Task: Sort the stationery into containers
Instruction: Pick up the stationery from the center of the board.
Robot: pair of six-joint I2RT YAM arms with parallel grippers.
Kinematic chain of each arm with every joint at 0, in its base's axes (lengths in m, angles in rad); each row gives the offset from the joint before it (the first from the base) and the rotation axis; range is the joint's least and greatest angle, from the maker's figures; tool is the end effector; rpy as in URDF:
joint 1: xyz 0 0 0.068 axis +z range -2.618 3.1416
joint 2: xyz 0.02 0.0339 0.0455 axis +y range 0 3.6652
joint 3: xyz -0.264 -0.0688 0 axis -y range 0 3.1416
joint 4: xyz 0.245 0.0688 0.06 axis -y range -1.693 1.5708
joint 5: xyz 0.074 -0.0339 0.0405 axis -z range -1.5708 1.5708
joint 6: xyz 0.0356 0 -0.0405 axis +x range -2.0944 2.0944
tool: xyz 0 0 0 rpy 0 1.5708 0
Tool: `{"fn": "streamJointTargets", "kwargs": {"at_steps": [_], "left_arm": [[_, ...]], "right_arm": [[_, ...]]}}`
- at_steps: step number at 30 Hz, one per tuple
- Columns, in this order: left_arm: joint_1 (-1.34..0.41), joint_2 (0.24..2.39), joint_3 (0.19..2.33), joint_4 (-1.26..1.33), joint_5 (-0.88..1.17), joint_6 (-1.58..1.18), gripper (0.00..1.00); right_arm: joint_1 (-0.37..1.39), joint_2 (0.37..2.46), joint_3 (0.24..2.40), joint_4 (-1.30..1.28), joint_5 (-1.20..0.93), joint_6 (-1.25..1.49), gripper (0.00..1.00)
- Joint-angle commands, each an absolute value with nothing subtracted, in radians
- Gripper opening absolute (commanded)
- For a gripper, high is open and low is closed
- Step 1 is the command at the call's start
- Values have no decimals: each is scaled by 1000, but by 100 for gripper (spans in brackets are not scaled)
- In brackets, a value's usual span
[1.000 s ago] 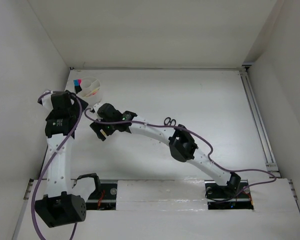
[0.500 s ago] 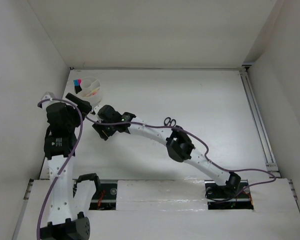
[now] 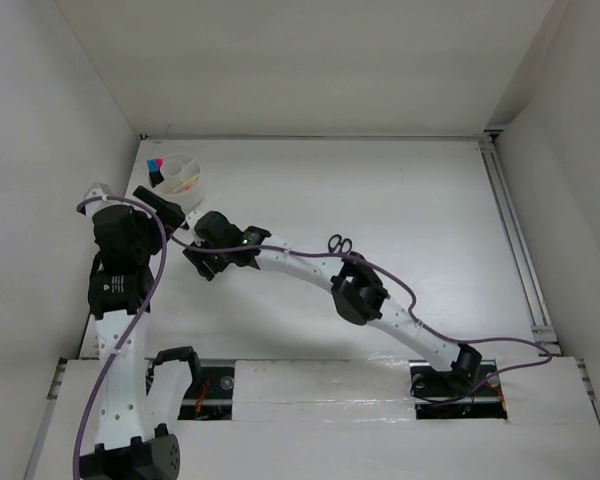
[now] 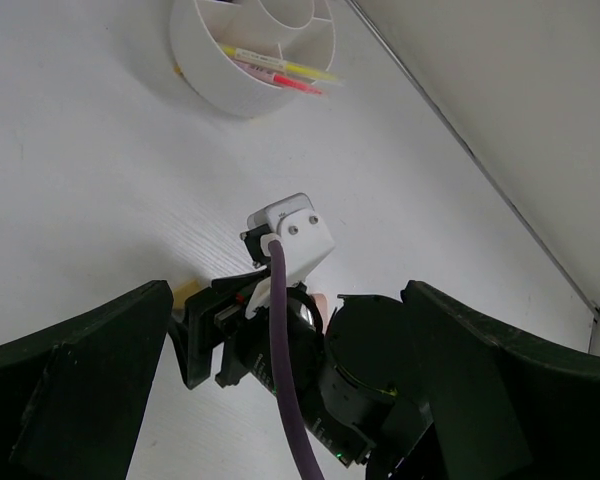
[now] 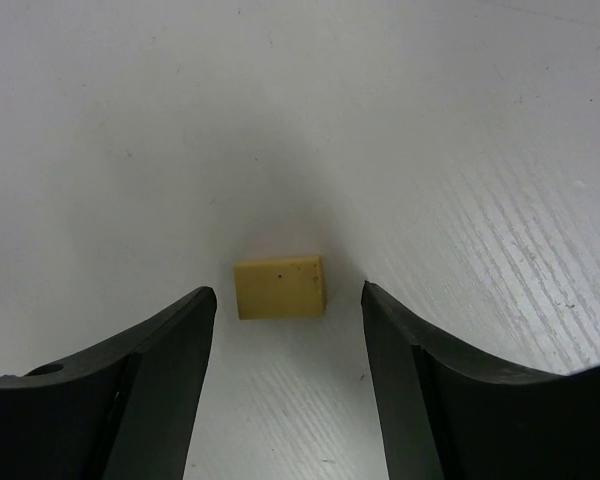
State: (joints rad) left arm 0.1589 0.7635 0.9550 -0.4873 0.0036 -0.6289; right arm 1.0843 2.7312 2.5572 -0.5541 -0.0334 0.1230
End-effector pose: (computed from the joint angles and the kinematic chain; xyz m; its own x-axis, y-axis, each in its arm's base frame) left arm 0.1612 0.0257 0.3696 -0.1417 -0.6185 -0.7729 -0.2945 0.7718 -0.5636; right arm 0.2774 0.5270 0.1626 -0.4186 -0.5292 -0.7381 -0.8502 0.5140 0.1136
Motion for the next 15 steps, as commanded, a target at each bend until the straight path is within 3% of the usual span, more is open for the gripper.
{"fn": "streamJointTargets", "kwargs": {"at_steps": [1,7,11,15], "left_arm": [[161,755,968,-468,17,-614,100],[161,746,977,-498,-18,-653,100],[161,736,1000,-509,-38,-684,100],[161,746,1022,-509,-48,-684,100]], "right_arm": [[1098,2780,2546,-554,-12,103,66],[1108,2789,2513,-534,11,103,58],[1108,2789,2491,-525,20,103,36],[1108,2780,2470,-515,40,103,25]]}}
